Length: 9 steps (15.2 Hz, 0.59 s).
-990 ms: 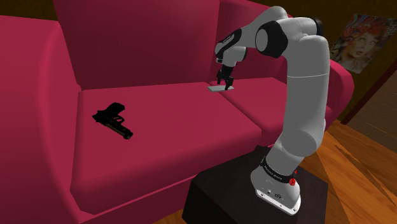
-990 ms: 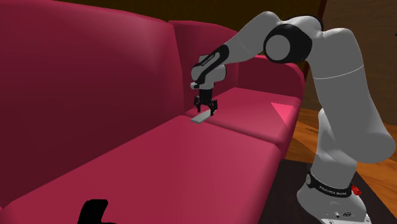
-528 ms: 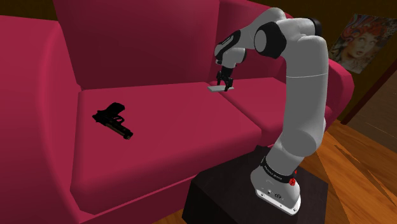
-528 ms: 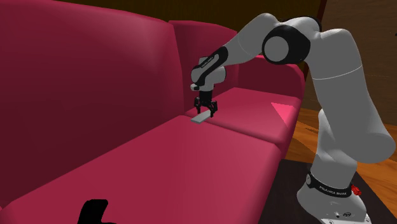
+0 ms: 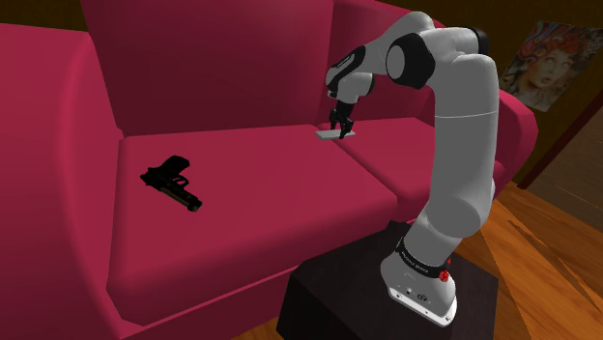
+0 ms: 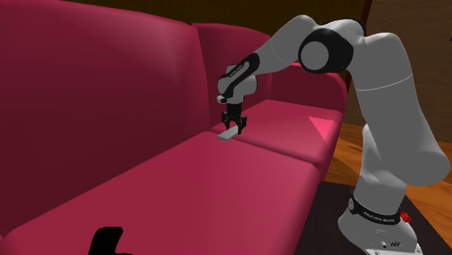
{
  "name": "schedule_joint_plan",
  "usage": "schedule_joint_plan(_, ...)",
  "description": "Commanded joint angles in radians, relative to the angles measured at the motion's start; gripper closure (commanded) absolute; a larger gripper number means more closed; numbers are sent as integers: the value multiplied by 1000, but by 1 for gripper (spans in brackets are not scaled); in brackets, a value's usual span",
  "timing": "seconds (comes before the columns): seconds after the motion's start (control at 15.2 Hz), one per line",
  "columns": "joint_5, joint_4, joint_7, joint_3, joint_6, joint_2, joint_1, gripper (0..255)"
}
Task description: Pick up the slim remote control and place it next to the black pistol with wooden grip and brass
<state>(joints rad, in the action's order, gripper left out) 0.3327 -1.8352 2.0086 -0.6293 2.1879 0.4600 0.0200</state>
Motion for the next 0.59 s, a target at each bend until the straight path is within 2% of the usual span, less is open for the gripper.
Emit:
schedule_joint_plan(0.0,0,0,0,0,0,0,0,255)
schedule_joint_plan(0.2,0,0,0,0,0,0,0,255)
schedule_joint_plan(0.53,-29,21,-18,-17,-51,-36,-12,255)
